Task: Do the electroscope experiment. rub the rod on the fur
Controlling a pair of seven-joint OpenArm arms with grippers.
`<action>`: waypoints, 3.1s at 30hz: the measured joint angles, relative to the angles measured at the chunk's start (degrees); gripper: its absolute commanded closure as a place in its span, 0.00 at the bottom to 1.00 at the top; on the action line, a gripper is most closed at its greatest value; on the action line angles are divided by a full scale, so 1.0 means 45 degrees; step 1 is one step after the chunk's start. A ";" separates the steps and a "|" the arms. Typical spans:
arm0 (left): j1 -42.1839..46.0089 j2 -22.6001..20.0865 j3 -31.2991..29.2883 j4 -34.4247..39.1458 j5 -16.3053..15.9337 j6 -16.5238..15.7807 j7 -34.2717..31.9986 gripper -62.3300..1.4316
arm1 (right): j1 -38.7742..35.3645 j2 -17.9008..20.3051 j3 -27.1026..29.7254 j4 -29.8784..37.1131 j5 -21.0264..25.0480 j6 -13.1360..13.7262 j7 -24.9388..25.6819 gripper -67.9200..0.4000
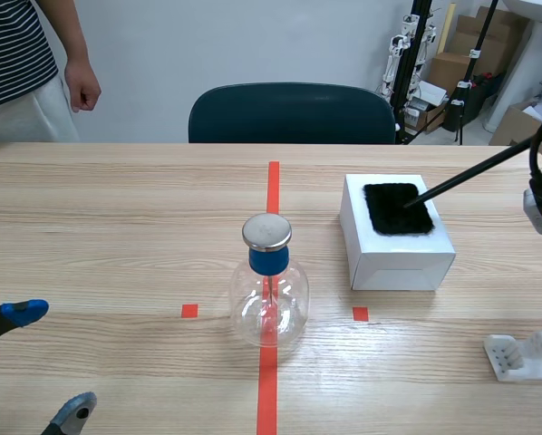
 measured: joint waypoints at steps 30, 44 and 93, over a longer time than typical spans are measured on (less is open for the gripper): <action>0.0000 0.0000 0.0000 0.0000 0.0000 0.0000 0.0000 0.00 | -0.0005 -0.0661 -0.0005 0.0335 -0.0738 0.0039 -0.0209 1.00; 0.0000 0.0000 0.0000 0.0000 0.0000 0.0000 0.0000 0.00 | 0.0029 -0.0209 0.0000 0.0087 -0.0724 0.0146 0.0131 1.00; 0.0000 0.0000 0.0000 0.0000 0.0000 0.0000 0.0000 0.00 | -0.6883 0.0204 0.4658 0.5192 0.7130 -0.7227 -0.0767 1.00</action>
